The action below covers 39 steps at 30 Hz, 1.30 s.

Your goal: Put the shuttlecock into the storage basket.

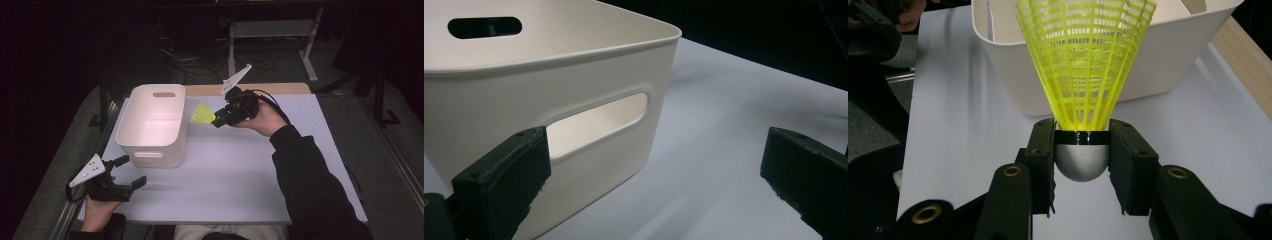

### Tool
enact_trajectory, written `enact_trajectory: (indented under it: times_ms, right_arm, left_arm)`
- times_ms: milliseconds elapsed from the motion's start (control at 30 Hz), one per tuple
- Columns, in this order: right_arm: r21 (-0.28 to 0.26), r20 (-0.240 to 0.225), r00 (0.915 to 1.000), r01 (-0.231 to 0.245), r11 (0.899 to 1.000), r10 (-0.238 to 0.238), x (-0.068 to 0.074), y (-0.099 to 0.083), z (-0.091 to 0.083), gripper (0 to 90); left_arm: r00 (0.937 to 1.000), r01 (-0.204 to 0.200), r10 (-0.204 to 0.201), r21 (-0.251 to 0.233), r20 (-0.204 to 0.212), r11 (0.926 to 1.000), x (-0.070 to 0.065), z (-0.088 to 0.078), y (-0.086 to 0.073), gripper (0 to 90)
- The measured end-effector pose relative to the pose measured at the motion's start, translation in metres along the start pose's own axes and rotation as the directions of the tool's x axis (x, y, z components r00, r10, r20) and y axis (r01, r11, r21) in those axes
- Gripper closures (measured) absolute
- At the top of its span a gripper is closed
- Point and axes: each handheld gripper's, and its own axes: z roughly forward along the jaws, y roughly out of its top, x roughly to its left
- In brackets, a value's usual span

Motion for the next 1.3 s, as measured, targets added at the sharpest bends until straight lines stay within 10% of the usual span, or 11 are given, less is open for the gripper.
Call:
enact_trajectory:
  times_ms: [1300]
  right_arm:
    - [-0.013,-0.048,0.9979,0.043,0.999,-0.043,-0.001,0.057,0.030,63.2]
  left_arm:
    - [1.0000,0.003,-0.003,-0.003,0.001,1.0000,0.000,0.000,0.000,0.0]
